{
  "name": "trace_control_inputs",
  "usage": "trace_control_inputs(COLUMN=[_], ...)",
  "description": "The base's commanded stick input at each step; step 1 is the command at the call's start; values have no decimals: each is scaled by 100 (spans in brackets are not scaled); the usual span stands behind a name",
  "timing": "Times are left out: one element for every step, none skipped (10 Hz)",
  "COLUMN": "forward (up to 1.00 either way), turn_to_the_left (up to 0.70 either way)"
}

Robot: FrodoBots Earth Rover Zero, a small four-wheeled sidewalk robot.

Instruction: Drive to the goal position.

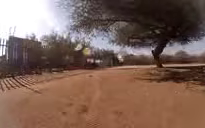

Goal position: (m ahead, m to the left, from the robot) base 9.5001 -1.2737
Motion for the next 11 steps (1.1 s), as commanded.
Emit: trace_control_inputs(forward=[100,100,100,100,100,100,100,100,100,100,100], turn_to_the_left=[0,0,0,0,0,0,0,0,0,0,0])
